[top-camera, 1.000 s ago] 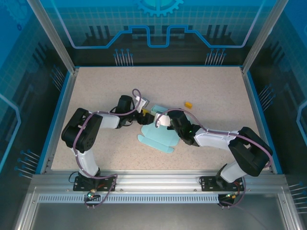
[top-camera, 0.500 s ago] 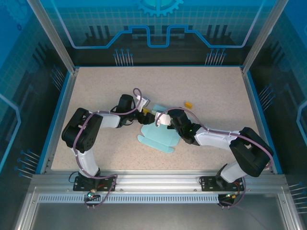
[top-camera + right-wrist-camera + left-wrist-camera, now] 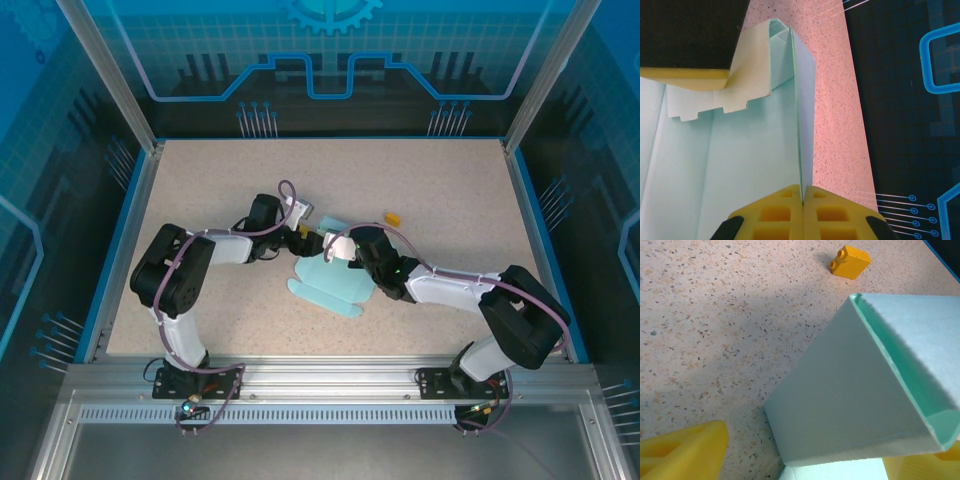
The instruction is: Fold the paper box
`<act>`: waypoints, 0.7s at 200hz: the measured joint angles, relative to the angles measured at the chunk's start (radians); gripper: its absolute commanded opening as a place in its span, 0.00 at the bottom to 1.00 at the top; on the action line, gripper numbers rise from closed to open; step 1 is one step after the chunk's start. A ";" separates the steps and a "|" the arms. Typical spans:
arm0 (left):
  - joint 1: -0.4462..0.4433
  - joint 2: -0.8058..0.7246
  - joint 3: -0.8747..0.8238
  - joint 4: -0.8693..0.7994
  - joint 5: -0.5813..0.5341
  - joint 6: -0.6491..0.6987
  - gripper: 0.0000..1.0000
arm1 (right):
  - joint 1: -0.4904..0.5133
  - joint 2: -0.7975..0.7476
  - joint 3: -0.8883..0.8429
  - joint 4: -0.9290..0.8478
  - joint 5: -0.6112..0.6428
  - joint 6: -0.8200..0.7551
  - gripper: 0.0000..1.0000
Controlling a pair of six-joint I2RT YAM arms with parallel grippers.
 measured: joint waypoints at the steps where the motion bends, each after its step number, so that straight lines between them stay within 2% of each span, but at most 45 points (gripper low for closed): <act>1: 0.000 0.000 0.000 -0.001 0.000 0.000 0.81 | 0.000 0.000 0.000 0.000 0.000 0.000 0.00; 83: -0.014 0.000 0.010 -0.016 -0.025 0.002 0.83 | 0.000 0.010 0.017 -0.023 -0.005 0.013 0.00; 99: -0.022 0.000 0.018 0.002 -0.025 0.002 0.81 | 0.011 0.016 0.019 -0.029 -0.064 0.018 0.00; 140: -0.025 0.000 0.023 0.022 -0.025 0.008 0.74 | 0.013 0.018 0.022 -0.030 -0.073 0.037 0.00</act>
